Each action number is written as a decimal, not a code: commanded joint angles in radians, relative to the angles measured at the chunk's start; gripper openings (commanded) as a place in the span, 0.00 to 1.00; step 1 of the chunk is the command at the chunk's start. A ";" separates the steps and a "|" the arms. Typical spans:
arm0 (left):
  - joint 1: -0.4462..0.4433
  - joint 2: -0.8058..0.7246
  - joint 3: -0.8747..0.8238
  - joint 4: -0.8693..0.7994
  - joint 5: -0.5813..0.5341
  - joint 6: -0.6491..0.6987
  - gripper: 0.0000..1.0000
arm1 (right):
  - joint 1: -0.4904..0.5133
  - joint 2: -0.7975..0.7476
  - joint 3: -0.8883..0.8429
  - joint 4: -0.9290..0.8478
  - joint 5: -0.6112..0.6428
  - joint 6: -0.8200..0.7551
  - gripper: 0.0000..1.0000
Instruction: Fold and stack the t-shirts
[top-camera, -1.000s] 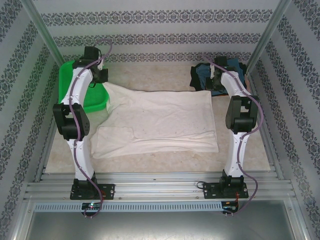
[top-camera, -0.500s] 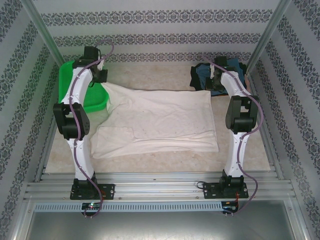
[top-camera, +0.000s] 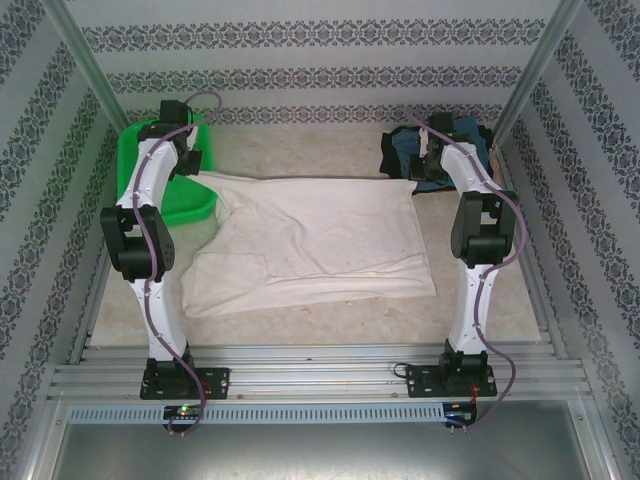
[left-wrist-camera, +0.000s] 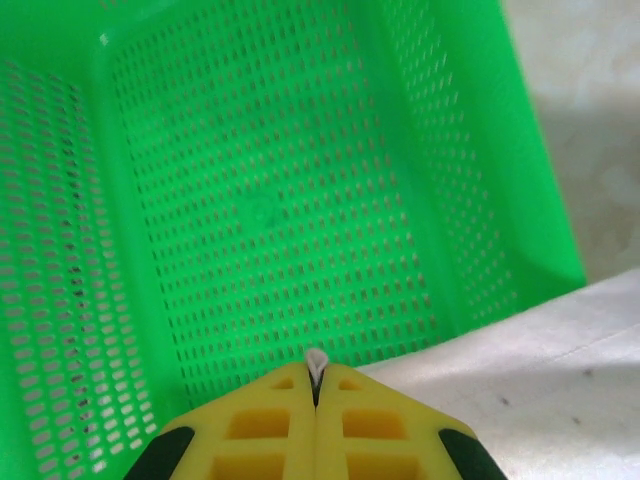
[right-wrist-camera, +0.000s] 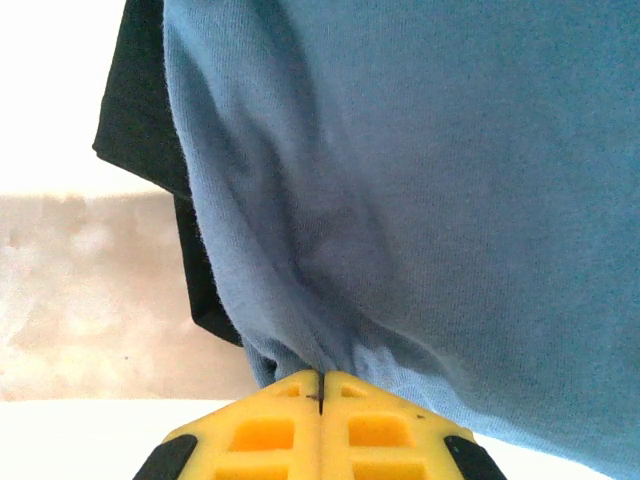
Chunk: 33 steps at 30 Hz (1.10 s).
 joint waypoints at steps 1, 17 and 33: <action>-0.020 0.013 0.093 -0.005 0.048 -0.004 0.00 | 0.006 -0.032 0.000 -0.014 -0.004 0.003 0.00; -0.103 0.150 0.012 0.167 0.213 -0.451 0.00 | -0.021 -0.062 -0.020 -0.012 0.094 0.033 0.00; -0.058 0.139 0.065 0.027 0.033 -0.274 0.00 | 0.013 -0.013 0.050 -0.039 0.049 0.040 0.00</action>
